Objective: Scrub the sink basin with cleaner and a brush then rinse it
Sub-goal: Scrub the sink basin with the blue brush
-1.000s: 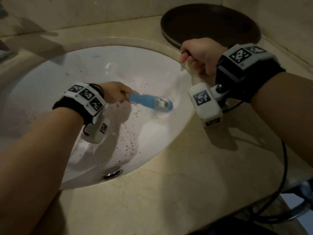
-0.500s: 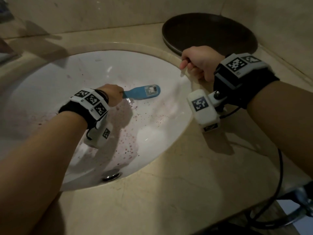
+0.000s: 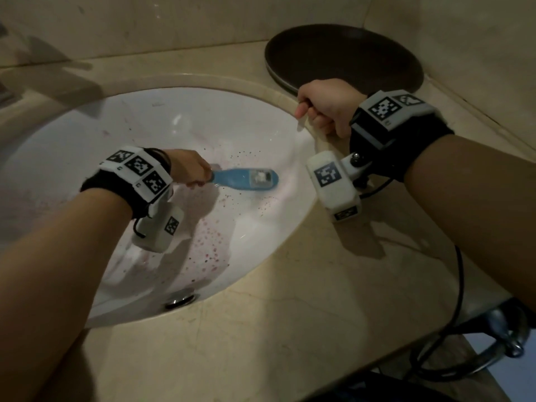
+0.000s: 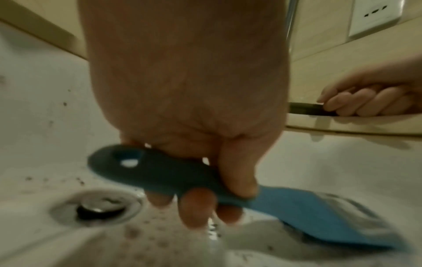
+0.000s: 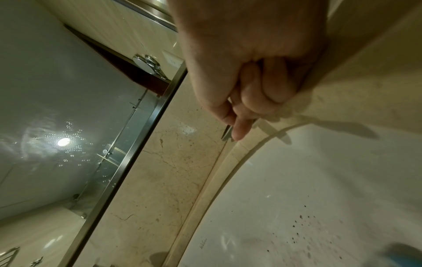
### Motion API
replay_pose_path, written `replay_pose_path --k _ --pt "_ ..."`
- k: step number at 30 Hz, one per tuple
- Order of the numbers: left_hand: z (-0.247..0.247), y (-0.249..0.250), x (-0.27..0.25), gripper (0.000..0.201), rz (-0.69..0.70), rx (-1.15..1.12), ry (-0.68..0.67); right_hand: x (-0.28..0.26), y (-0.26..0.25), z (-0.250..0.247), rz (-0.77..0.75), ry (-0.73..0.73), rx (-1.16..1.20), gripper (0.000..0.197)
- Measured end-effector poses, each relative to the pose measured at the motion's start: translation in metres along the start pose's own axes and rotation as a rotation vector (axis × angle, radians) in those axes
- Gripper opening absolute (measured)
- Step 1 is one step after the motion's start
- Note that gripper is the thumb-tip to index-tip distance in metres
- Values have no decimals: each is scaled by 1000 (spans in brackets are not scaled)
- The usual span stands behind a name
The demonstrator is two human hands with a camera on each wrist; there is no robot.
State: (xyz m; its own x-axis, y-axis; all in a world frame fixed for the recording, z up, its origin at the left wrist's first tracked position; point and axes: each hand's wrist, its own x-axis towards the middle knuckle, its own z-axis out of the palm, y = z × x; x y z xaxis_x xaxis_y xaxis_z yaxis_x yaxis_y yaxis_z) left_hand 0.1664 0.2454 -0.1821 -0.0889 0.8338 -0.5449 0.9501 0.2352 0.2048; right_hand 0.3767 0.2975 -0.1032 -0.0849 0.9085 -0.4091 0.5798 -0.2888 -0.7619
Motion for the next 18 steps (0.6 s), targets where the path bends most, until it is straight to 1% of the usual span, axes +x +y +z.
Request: replay_pose_path --k 2,3,4,5,6,9,10,11,13,14,15,16,17,18 --pt "4 8 -4 28 65 -19 -174 2 1 1 -1 -2 5 34" --pt "6 12 -7 26 66 -15 -230 2 1 1 -1 -6 9 33" --pt "7 14 -7 26 54 -5 -247 2 1 2 -2 -7 11 33" --pt "6 15 -5 28 41 27 -223 2 1 2 -4 -6 13 33" --pt "3 13 -3 29 21 81 -153 1 1 2 -5 -2 12 33" --pt "-2 -2 -1 24 -86 306 123 1 0 2 -12 7 2 32" --pt "-3 -6 -1 24 -94 325 133 1 0 2 -16 8 1 32" --pt "-2 -9 0 27 -70 277 71 2 0 2 -18 13 3 32" --pt "3 -7 2 36 3 98 -148 3 0 3 -13 22 8 32" --pt "5 -3 0 38 4 27 -232 3 0 3 -11 20 13 32" --pt "6 2 -2 38 10 0 -279 3 1 3 -9 17 19 32" --pt "8 5 -3 38 3 3 -283 3 1 3 -8 16 22 32" --pt "8 7 -2 37 8 33 -253 3 0 3 -5 19 20 32" --pt "9 5 1 37 13 74 -195 3 0 3 -3 22 16 32"
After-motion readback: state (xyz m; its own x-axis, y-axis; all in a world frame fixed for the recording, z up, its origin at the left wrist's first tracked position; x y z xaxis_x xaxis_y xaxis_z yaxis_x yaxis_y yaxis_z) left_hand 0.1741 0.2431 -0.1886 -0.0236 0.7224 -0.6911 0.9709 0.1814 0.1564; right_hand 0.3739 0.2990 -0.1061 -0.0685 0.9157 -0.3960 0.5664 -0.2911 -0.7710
